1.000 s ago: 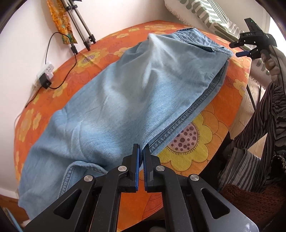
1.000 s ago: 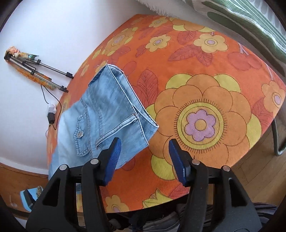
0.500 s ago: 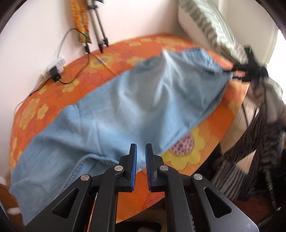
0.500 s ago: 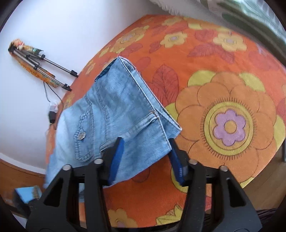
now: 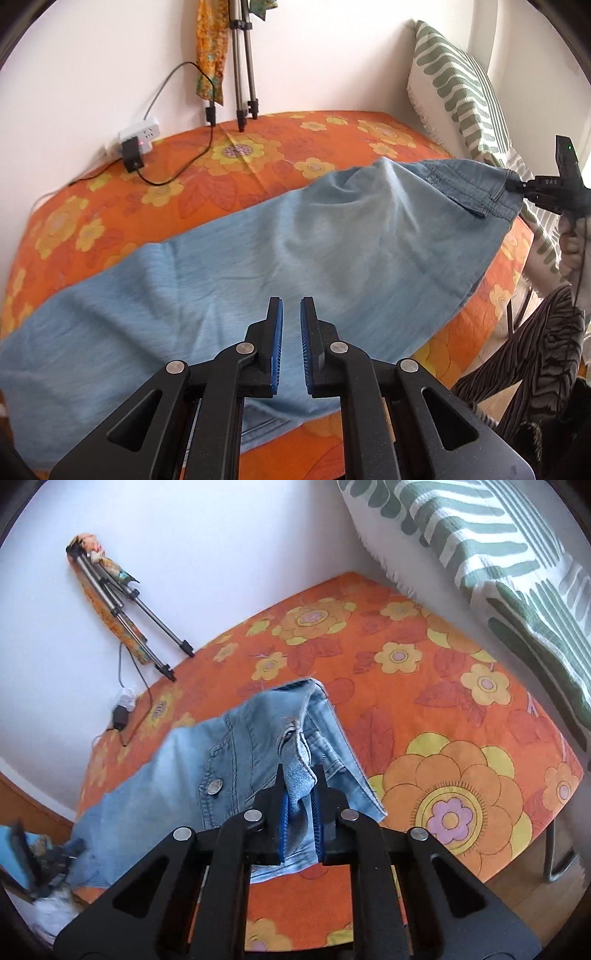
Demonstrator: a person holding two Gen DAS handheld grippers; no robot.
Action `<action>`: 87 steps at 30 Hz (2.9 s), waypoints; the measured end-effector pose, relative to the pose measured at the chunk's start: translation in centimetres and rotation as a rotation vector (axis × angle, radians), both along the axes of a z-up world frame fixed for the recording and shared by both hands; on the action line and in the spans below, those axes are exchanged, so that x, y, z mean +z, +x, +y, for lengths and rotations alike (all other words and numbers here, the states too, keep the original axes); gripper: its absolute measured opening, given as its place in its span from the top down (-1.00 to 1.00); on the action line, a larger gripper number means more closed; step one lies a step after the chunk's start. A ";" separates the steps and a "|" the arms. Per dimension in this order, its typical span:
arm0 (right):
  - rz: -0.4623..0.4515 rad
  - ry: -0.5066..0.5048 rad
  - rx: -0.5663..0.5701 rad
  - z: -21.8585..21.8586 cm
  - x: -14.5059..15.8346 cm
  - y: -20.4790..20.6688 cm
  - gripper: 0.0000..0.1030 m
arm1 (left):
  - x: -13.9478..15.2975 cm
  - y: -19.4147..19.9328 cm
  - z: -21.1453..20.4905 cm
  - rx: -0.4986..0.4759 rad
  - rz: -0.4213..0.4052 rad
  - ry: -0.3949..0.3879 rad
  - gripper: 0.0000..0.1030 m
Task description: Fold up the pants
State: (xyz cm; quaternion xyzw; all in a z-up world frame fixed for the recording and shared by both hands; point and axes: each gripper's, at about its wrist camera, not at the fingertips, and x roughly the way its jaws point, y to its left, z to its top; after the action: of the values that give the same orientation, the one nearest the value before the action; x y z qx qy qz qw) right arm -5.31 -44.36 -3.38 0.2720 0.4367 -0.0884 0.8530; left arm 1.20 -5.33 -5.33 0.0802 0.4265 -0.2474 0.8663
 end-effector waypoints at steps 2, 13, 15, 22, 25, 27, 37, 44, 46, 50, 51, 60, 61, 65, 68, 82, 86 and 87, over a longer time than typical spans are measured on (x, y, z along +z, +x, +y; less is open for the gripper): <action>0.026 0.047 -0.001 -0.5 -0.7 0.1 0.77 | 0.0 -0.3 -1.1 -0.032 -0.001 0.008 0.83; 0.164 0.166 -0.088 -3.8 -6.2 -1.4 0.29 | 0.7 -4.9 -18.7 -0.502 -0.070 0.137 0.26; 0.133 0.159 -0.115 -4.6 -5.5 -2.3 0.25 | 0.3 -5.4 -22.0 -0.578 -0.070 0.160 0.24; 0.054 0.184 -0.122 -6.3 -4.3 -4.5 0.25 | -2.7 -6.1 -32.3 -0.753 -0.074 0.251 0.23; 0.037 0.218 -0.126 -7.2 -4.7 -5.2 0.25 | -4.1 -5.1 -34.9 -0.744 -0.083 0.290 0.23; 0.024 0.249 -0.148 -8.3 -5.3 -5.8 0.25 | -4.9 -4.6 -36.1 -0.743 -0.099 0.337 0.23; -0.001 0.371 -0.160 -10.3 -7.3 -6.8 0.25 | -6.7 -2.8 -37.7 -0.772 -0.082 0.426 0.68; 0.005 0.433 -0.122 -9.9 -8.6 -5.7 0.25 | -5.7 0.2 -36.4 -0.671 0.048 0.230 0.86; 0.001 0.445 -0.116 -9.8 -8.8 -5.3 0.25 | -5.4 1.0 -36.0 -0.645 0.072 0.185 0.87; -0.016 0.462 -0.102 -9.5 -8.8 -4.4 0.25 | -4.9 2.4 -35.2 -0.603 0.122 0.110 0.87; -0.023 0.470 -0.097 -9.4 -8.8 -4.1 0.24 | -4.9 2.5 -35.1 -0.602 0.121 0.107 0.87; 0.008 0.445 -0.019 -7.3 -9.0 -0.9 -0.09 | -5.0 2.6 -34.9 -0.609 0.131 0.066 0.87; 0.018 0.457 -0.019 -7.1 -9.3 -0.8 -0.09 | -5.0 2.7 -34.8 -0.606 0.134 0.058 0.87; 0.003 0.511 -0.029 -7.2 -9.6 -0.7 -0.09 | -5.1 3.0 -34.7 -0.600 0.151 0.033 0.87; 0.001 0.522 -0.006 -6.9 -9.7 -0.4 -0.06 | -4.9 2.6 -35.0 -0.610 0.149 0.046 0.82; -0.163 0.221 0.042 -4.5 0.0 -2.6 0.83 | -0.4 7.2 -18.8 -0.291 0.051 -0.023 0.59; -0.118 0.094 0.028 -3.9 1.7 -4.3 0.84 | -2.3 8.0 -14.8 -0.210 0.098 -0.011 0.59; -0.069 0.067 0.019 -3.8 0.6 -4.4 0.84 | -3.0 8.0 -14.2 -0.200 0.110 0.006 0.59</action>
State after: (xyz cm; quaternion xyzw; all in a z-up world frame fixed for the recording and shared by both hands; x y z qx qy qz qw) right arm -9.70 -48.18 -2.75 0.2993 0.4121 -0.0562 0.8587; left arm 9.22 -19.52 -8.35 0.1109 0.4641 -0.3353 0.8123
